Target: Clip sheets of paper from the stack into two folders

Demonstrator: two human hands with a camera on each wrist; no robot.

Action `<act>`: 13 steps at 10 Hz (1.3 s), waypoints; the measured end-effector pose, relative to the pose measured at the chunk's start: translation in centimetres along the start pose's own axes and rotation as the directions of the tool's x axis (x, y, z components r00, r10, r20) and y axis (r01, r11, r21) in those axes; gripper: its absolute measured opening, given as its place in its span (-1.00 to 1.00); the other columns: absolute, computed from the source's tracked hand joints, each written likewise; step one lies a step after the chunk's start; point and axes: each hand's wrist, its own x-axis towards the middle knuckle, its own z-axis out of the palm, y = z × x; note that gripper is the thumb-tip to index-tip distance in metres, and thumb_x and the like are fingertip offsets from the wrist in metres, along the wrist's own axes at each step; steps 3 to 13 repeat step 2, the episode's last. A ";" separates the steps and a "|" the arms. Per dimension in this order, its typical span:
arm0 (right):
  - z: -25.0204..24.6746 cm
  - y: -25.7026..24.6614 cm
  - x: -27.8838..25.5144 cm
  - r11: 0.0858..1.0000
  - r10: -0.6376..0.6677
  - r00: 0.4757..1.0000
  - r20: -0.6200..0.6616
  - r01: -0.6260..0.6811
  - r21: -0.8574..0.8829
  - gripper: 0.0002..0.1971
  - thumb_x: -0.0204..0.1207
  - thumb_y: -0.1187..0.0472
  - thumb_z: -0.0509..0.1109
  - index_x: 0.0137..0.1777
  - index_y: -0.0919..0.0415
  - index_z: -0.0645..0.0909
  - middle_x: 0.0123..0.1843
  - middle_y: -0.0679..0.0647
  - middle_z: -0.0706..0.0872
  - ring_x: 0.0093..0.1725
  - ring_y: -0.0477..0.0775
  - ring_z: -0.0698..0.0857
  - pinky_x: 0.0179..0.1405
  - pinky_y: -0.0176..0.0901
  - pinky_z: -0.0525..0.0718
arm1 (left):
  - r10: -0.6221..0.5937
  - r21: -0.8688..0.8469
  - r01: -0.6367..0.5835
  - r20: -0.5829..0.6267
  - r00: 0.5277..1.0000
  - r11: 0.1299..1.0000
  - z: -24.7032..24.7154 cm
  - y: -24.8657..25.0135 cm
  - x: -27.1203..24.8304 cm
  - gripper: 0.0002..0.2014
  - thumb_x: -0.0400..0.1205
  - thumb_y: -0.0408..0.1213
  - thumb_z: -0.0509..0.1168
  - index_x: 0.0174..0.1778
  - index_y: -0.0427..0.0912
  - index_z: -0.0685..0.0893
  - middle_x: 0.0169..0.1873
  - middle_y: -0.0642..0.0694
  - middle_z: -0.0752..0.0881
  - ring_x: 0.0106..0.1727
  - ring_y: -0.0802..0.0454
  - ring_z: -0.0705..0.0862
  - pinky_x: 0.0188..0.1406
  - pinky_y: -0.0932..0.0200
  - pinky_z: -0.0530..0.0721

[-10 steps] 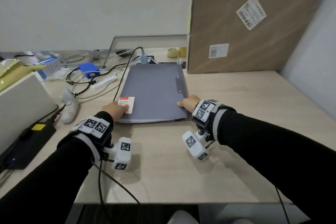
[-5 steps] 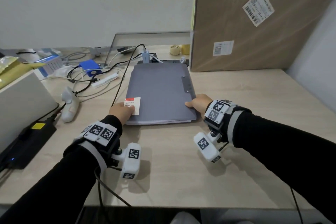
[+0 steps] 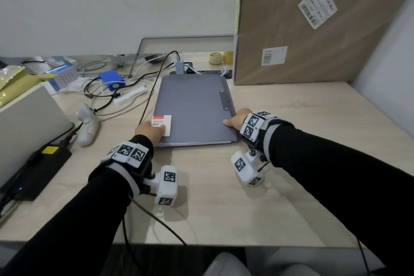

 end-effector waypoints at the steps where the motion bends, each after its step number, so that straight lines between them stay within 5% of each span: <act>1: -0.3 0.2 -0.4 0.996 -0.014 1.000 -0.013 0.015 0.093 -0.48 0.50 -0.04 0.38 0.33 0.32 0.56 0.31 0.24 0.68 0.27 0.28 0.65 0.33 0.05 0.58 | -0.005 -0.055 0.004 -0.002 1.000 0.998 -0.4 0.3 -0.4 -0.53 0.61 -0.24 0.26 0.43 -0.37 0.52 0.36 -0.30 0.61 0.36 -0.26 0.58 0.43 -0.02 0.50; 2: -2.1 0.3 -2.2 0.932 -0.107 0.988 -0.109 0.138 0.335 -0.55 0.56 0.10 0.36 0.37 0.36 0.56 0.23 0.15 0.69 0.23 0.13 0.64 0.31 -0.05 0.53 | 0.049 -0.217 -0.071 -0.105 0.993 0.974 -1.9 1.5 -1.5 -0.40 0.62 -0.20 0.28 0.58 -0.30 0.32 0.52 -0.24 0.45 0.49 -0.18 0.48 0.51 0.00 0.42; 13: -2.1 0.3 -2.2 0.932 -0.107 0.988 -0.109 0.138 0.335 -0.55 0.56 0.10 0.36 0.37 0.36 0.56 0.23 0.15 0.69 0.23 0.13 0.64 0.31 -0.05 0.53 | 0.049 -0.217 -0.071 -0.105 0.993 0.974 -1.9 1.5 -1.5 -0.40 0.62 -0.20 0.28 0.58 -0.30 0.32 0.52 -0.24 0.45 0.49 -0.18 0.48 0.51 0.00 0.42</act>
